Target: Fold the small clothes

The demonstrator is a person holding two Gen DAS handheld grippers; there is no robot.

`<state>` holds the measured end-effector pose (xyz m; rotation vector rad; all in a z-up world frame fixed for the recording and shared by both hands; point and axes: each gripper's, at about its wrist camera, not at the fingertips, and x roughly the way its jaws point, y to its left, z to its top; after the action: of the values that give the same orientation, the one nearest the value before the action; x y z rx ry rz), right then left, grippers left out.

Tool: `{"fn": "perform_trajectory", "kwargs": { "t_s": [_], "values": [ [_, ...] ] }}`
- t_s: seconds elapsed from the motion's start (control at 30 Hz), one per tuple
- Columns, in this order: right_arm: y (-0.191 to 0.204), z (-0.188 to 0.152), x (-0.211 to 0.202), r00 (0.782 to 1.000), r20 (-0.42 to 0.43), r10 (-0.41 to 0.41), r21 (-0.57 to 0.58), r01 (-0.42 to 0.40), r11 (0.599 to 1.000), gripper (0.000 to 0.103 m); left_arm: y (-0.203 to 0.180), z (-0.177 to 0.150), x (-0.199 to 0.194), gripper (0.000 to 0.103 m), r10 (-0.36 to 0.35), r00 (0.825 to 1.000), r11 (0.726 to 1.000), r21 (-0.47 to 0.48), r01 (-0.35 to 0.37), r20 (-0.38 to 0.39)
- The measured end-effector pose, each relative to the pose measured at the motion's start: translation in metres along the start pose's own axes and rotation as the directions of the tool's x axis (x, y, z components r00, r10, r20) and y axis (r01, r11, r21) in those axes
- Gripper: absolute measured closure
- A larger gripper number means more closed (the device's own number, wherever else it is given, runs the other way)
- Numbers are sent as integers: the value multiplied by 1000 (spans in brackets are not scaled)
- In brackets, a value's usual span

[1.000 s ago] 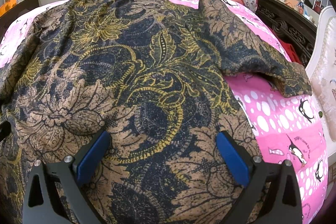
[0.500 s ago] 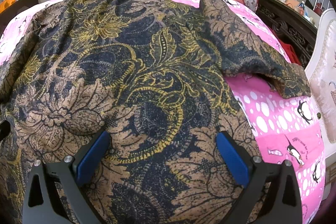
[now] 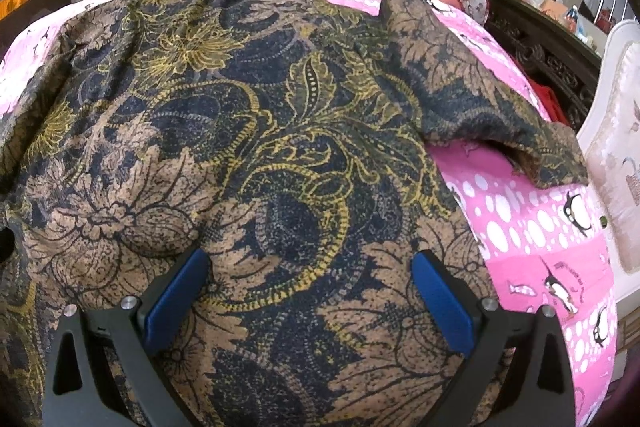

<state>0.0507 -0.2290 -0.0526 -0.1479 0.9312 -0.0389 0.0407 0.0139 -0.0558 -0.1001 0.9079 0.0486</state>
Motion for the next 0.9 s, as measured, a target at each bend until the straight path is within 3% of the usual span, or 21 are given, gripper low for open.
{"fn": "perform_trajectory", "kwargs": {
  "t_s": [0.9],
  "values": [
    [-2,3,1,1000,1,19,12,-19,1000,0,-2,-6,-4,15,10,1000,1000,9,-10,10]
  ]
}}
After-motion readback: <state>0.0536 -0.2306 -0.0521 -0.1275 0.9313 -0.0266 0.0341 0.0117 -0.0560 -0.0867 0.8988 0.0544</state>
